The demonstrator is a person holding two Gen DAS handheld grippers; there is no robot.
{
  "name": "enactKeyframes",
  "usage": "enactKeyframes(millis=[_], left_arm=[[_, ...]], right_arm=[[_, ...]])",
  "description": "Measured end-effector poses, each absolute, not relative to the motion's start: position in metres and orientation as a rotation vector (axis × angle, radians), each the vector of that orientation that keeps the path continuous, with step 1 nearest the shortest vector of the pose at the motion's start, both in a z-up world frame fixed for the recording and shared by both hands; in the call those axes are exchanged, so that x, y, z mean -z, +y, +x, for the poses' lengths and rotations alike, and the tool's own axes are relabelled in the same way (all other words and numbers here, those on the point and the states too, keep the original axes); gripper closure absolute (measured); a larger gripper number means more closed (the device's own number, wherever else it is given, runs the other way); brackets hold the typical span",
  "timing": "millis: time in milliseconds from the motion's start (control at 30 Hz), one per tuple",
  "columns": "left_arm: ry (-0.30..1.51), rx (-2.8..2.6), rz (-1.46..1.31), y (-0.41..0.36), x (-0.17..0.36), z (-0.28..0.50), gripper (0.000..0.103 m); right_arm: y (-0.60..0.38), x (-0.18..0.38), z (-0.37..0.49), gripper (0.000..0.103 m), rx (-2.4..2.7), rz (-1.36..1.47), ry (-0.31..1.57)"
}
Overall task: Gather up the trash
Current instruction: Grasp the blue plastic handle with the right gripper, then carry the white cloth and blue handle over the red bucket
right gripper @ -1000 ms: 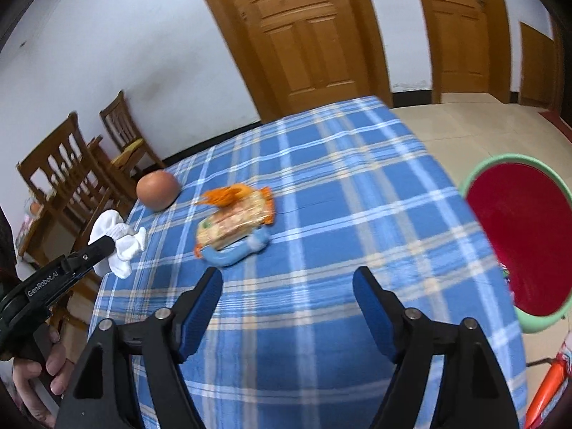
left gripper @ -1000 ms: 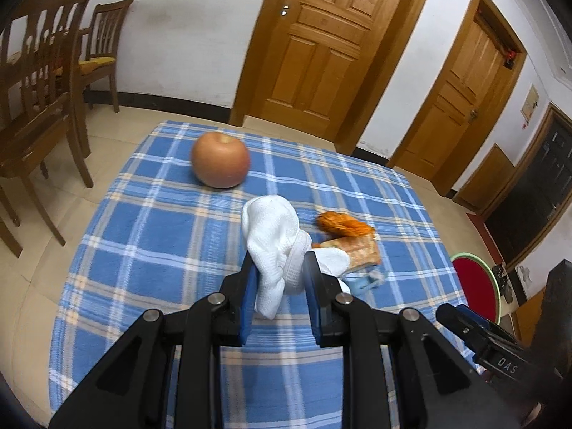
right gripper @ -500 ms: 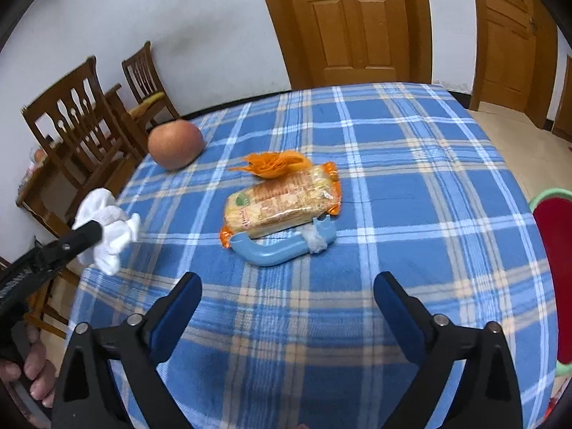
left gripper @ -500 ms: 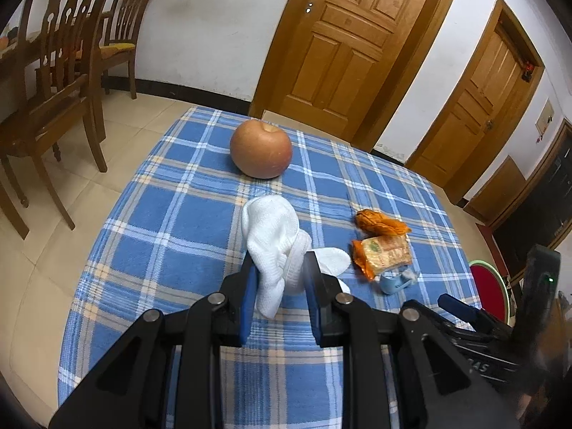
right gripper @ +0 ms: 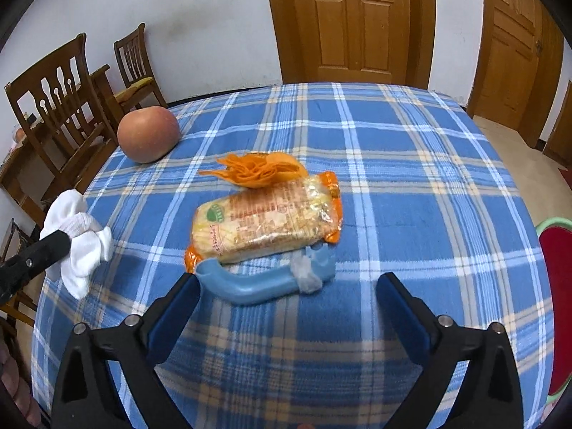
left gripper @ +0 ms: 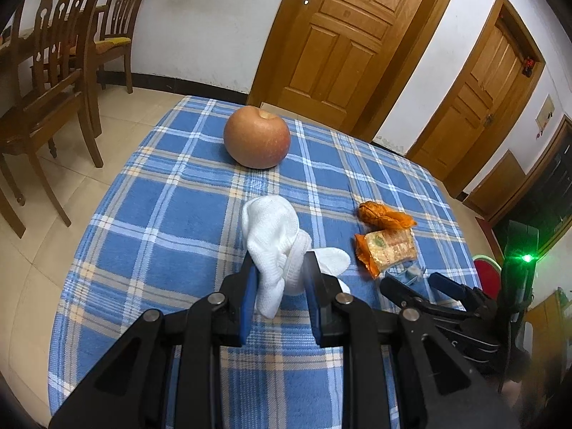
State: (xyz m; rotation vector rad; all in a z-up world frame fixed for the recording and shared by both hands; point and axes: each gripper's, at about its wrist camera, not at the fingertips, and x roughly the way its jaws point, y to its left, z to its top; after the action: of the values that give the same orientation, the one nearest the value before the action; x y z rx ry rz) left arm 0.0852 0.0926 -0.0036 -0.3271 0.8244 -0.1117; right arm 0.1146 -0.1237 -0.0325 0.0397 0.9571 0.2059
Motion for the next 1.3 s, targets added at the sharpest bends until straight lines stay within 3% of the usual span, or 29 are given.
enactKeyframes(millis=[33,100,133,700,1300], left_arm=[[0.826,0.113,-0.326,0.092,0.004,0.085,0.078],[0.826,0.116,-0.323,0.09,0.003,0.084,0.078],[0.826,0.118,-0.322,0.089,0.003,0.085,0.078],[0.811,0.175,-0.285,0.061,-0.01,0.077,0.078],[0.806,0.36,-0.239,-0.017,-0.037,0.065,0.078]], right_arm=[[-0.122,0.032,0.115,0.006,-0.207,0.034,0.952],[-0.119,0.031,0.116,0.025,-0.206,0.008,0.939],[-0.118,0.03,0.115,0.026,-0.206,-0.005,0.935],[-0.161,-0.005,0.073,0.027,-0.217,0.172,0.873],[-0.254,-0.034,0.013,0.026,-0.048,0.317,0.785]])
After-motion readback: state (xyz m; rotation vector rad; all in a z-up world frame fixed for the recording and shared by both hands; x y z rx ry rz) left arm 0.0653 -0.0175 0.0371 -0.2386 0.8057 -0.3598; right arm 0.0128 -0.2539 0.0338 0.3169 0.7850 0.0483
